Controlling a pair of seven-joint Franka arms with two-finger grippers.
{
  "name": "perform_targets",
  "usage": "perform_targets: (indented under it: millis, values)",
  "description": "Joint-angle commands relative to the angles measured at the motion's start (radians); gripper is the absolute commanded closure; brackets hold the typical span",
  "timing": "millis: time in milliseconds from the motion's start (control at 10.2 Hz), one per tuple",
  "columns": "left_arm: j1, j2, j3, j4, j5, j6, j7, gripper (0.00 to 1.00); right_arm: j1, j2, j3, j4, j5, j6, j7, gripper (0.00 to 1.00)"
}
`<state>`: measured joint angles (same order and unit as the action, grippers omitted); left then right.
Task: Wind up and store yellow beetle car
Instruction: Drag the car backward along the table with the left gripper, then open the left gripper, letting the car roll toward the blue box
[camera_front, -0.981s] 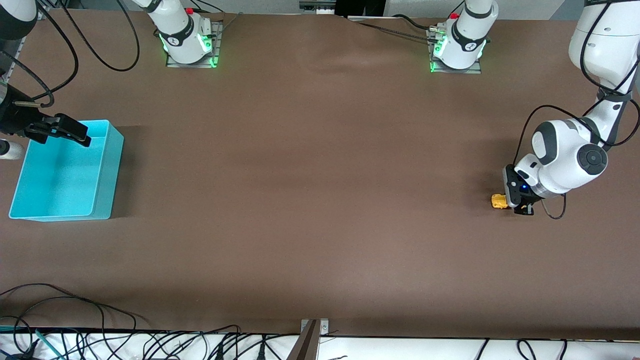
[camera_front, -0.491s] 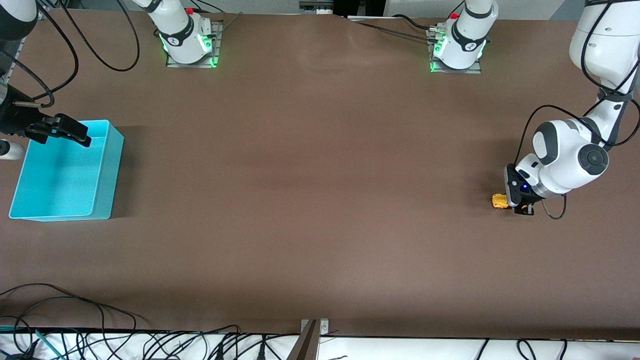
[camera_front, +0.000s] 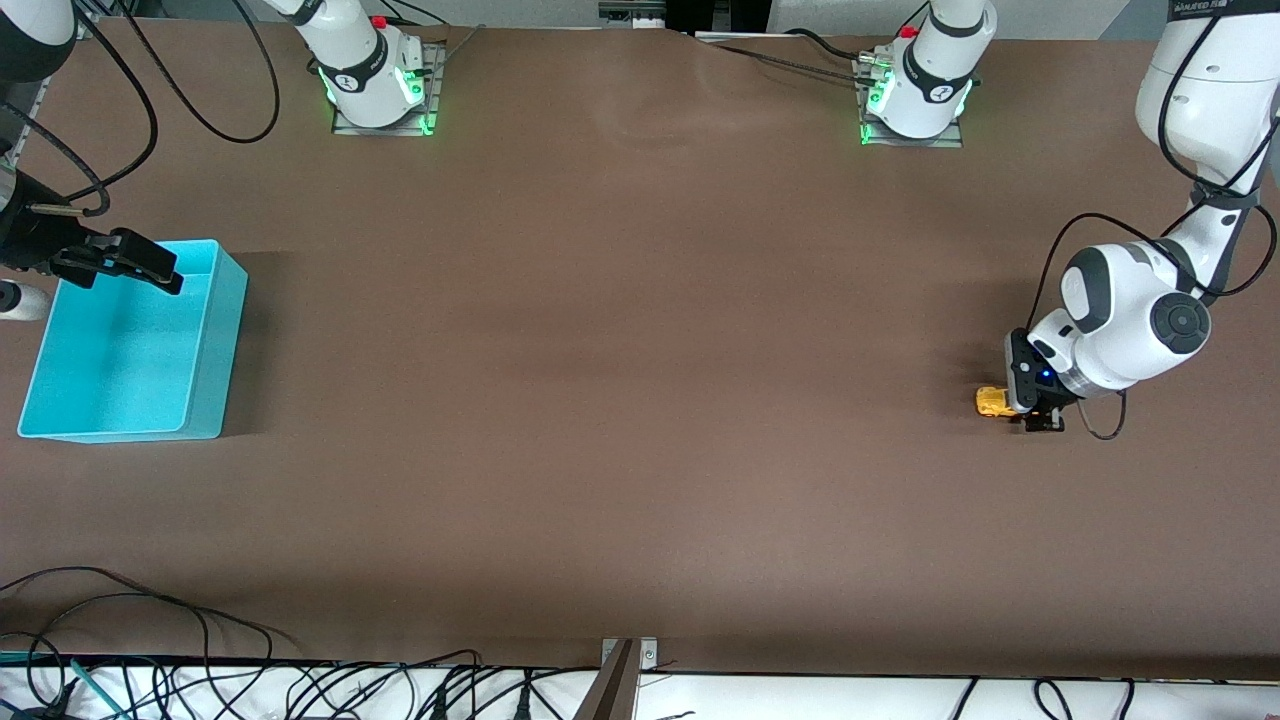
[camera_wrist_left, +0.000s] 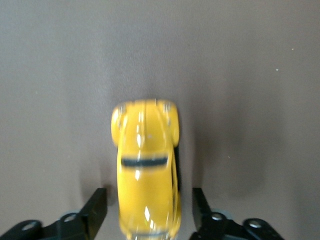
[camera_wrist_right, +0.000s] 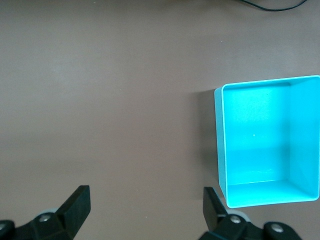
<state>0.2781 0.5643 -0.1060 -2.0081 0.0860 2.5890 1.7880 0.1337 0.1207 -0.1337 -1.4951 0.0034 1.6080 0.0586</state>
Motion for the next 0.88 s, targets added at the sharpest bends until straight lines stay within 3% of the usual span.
perform_targets:
  millis: [0, 294, 393, 785]
  values:
    - [0.021, -0.026, -0.046, 0.066, 0.005, -0.099, 0.047, 0.0, 0.001, -0.009, -0.001, -0.008, -0.01, -0.005, -0.002, 0.0]
    - [0.023, -0.038, -0.067, 0.184, -0.012, -0.307, 0.036, 0.0, 0.001, -0.009, -0.001, -0.008, -0.01, -0.005, -0.002, 0.0]
    - [0.024, -0.053, -0.063, 0.227, -0.07, -0.384, 0.031, 0.0, 0.001, -0.009, -0.001, -0.008, -0.01, -0.005, -0.002, 0.0]
    - [0.027, -0.089, -0.058, 0.397, -0.083, -0.65, -0.142, 0.0, 0.001, -0.007, -0.001, -0.008, -0.01, -0.005, -0.003, 0.0]
